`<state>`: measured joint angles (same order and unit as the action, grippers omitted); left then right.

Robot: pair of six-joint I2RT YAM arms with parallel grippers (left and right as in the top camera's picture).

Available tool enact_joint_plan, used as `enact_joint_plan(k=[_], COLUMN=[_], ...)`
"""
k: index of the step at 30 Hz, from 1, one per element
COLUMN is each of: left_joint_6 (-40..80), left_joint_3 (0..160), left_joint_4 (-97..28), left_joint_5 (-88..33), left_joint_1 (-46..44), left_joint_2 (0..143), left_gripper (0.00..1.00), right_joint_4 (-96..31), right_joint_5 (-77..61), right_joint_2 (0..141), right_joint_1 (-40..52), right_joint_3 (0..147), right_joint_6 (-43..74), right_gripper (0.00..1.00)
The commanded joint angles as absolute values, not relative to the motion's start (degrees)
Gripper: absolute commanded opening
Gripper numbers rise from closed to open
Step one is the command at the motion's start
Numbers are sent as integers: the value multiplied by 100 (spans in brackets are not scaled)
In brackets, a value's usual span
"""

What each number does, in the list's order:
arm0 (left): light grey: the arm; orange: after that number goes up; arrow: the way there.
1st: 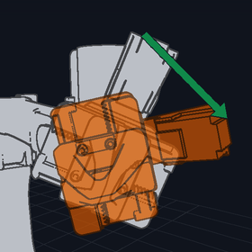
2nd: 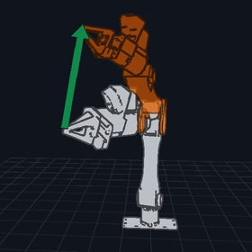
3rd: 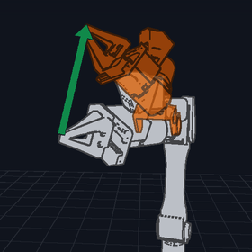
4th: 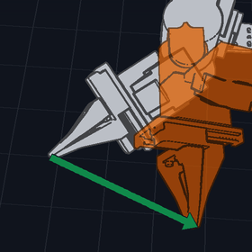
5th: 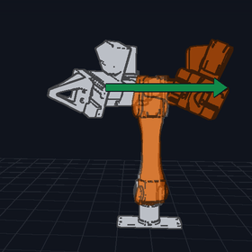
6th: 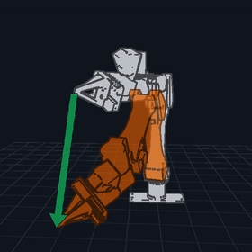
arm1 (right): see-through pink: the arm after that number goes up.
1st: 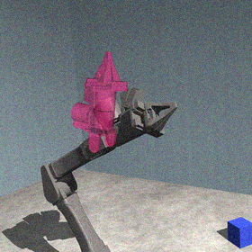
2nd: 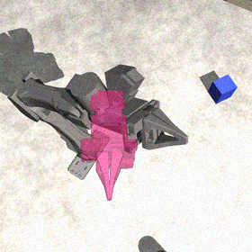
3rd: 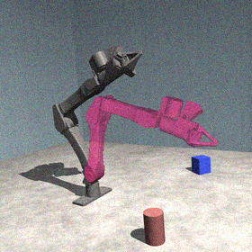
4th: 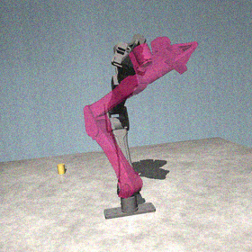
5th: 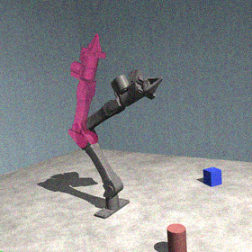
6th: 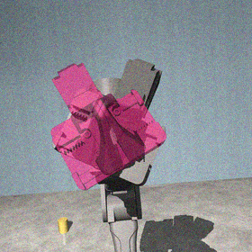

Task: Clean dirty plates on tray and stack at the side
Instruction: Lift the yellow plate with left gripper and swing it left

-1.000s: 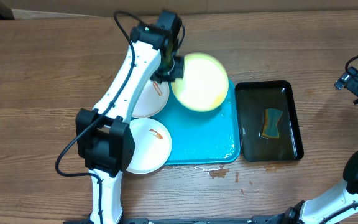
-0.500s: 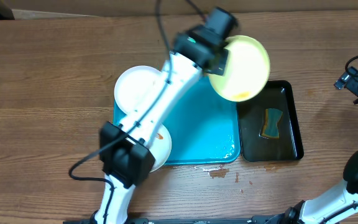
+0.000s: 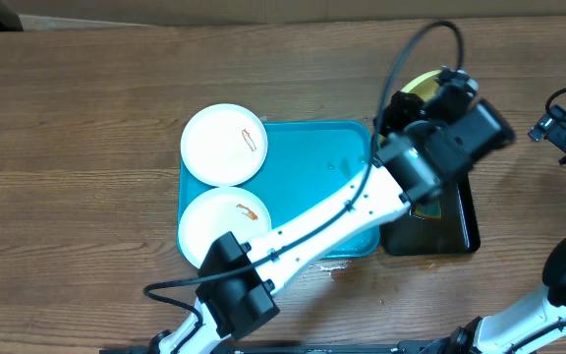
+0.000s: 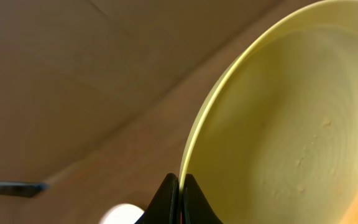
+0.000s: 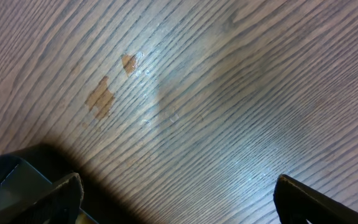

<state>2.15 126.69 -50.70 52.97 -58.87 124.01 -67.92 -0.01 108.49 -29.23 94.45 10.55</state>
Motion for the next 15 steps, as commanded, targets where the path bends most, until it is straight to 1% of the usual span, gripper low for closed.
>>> enact_joint_plan(k=[1,9,13,15], left_joint_6=[-578,-1737,-1933,-1890], left_joint_3=[12796,12796,12796,12796], left_joint_4=[-4731,-3730,-3258,-3249], left_joint_5=[6816,7199,7406,7382], left_joint_1=[-6053,-6267,-6309,-6309], left_joint_2=[12484,12484,12484,12484], left_gripper=[4,4,4,4], right_joint_4=[-6757,-6757,-6757,-6757], right_joint_5=[-5,-5,-5,-5], right_joint_2=[10748,10748,10748,10748], right_joint_1=[-2932,-2932,-2932,-2932], right_joint_3=[9489,9489,9489,9489], right_joint_6=[1072,1072,1072,1072], right_gripper=[100,100,100,100])
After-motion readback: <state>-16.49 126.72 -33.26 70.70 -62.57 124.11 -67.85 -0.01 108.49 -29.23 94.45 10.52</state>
